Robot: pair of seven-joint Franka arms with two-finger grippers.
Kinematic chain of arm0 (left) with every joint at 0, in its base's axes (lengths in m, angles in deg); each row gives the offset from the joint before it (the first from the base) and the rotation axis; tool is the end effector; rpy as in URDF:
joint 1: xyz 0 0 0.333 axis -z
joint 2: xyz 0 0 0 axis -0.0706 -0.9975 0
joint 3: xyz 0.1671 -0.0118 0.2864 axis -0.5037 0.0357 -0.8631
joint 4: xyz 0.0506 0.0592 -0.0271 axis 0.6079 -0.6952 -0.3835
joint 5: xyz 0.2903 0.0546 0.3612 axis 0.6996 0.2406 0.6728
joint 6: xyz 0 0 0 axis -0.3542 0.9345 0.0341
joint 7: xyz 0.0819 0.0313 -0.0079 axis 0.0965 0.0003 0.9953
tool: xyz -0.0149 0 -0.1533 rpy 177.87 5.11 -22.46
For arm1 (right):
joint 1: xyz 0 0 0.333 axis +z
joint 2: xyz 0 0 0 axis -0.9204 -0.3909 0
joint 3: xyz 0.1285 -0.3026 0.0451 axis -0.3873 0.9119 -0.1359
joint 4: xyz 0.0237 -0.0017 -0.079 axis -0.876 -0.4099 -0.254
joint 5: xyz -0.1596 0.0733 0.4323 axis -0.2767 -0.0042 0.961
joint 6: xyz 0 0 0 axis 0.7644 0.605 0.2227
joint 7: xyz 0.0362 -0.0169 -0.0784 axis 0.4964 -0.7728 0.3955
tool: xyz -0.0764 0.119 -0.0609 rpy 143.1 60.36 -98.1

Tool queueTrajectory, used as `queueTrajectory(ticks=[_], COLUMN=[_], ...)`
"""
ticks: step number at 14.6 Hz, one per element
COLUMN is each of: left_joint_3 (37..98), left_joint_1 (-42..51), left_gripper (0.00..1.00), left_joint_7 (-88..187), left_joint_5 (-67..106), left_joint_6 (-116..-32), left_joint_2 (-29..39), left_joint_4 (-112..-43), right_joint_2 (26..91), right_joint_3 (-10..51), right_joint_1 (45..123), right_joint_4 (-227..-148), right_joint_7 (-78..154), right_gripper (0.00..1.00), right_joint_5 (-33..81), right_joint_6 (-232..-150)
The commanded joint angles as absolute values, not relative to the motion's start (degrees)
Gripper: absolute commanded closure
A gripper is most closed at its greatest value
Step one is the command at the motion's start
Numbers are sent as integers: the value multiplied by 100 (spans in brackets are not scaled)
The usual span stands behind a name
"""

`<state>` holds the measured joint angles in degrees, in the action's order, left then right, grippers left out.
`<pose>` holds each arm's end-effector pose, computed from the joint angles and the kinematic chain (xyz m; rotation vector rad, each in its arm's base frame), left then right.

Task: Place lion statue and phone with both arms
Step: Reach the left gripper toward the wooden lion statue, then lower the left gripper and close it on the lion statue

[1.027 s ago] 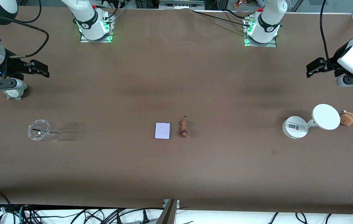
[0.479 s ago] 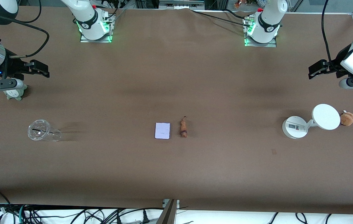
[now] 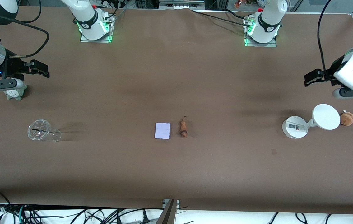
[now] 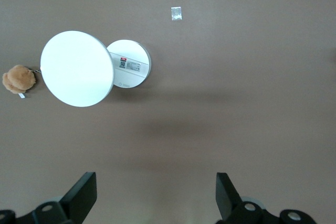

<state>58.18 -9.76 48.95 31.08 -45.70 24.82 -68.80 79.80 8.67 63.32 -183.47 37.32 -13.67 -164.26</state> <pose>0.6433 -0.0243 0.5191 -3.0926 -0.0690 0.2242 0.6248 0.0249 0.5180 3.1221 0.1908 -0.2438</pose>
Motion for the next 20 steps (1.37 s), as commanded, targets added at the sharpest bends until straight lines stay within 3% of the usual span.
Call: queueTrajectory(ticks=[1, 4, 7, 9, 13, 16, 20], left_joint_3=[5847, 5916, 5961, 5961, 5961, 5917, 5891], left_joint_1=[-959, -749, -20, 692, 1194, 1659, 2073], left_gripper=[0, 0, 0, 0, 0, 0, 0], left_joint_7=[4909, 5582, 6858, 7990, 8837, 9460, 10007], left_joint_5=[3131, 2429, 2366, 2375, 2366, 2436, 2427], left_joint_6=[-4565, -4696, -5380, -5698, -5926, -7066, -8140], left_joint_2=[2383, 2041, 1602, 1049, -347, -1192, -1677], left_joint_4=[-6734, -6734, -6725, -6401, -5163, -4993, -4853], right_joint_2=[7938, 7938, 7938, 7938, 7938, 7938, 7938], right_joint_3=[826, 826, 826, 826, 826, 826, 826], right_joint_1=[6294, 6294, 6294, 6294, 6294, 6286, 6294], right_joint_4=[-18222, -18222, -18222, -18222, -18222, -18222, -18222], right_joint_7=[3685, 3685, 3685, 3685, 3694, 3694, 3694], right_gripper=[0, 0, 0, 0, 0, 0, 0], right_joint_5=[-1268, -1268, -1268, -1268, -1268, -1268, -1268], right_joint_6=[-16392, -16392, -16392, -16392, -16392, -16392, -16392])
